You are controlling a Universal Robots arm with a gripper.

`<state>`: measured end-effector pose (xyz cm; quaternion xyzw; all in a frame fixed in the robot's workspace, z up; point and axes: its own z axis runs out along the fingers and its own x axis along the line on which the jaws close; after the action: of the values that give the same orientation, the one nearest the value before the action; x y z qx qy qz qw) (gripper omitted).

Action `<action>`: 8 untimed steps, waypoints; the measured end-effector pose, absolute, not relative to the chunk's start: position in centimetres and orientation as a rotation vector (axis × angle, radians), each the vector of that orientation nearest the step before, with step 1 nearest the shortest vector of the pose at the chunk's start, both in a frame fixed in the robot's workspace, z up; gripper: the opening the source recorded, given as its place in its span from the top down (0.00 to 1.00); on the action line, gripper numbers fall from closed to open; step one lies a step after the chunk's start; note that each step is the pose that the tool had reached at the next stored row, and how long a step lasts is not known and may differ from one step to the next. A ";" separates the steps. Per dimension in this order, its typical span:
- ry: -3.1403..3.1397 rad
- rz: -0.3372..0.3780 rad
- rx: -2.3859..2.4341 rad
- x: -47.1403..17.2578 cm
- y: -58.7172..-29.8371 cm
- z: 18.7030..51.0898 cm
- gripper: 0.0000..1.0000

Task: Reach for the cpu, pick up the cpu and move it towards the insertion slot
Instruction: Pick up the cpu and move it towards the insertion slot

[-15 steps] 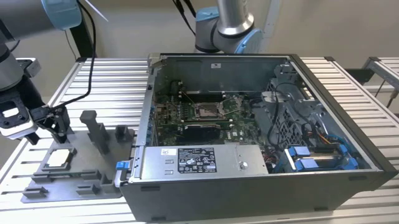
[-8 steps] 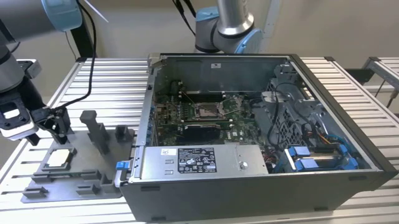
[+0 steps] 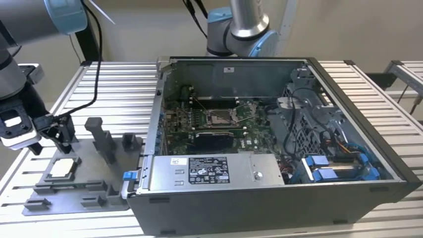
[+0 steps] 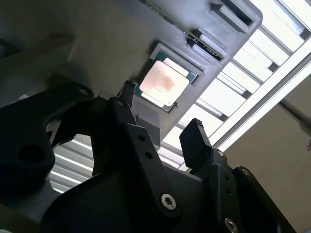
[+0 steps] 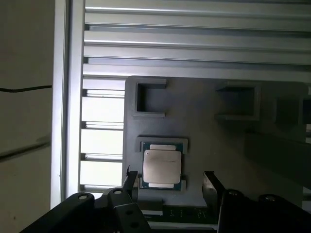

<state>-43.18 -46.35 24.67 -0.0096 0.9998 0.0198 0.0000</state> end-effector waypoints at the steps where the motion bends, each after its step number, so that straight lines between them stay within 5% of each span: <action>1: 3.141 0.062 -0.030 -43.2 -46.3 24.6 0.00; 8: 3.141 0.062 -0.030 -43.2 -46.5 24.1 0.00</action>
<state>-43.19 -46.54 24.12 -0.0095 0.9998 0.0198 0.0001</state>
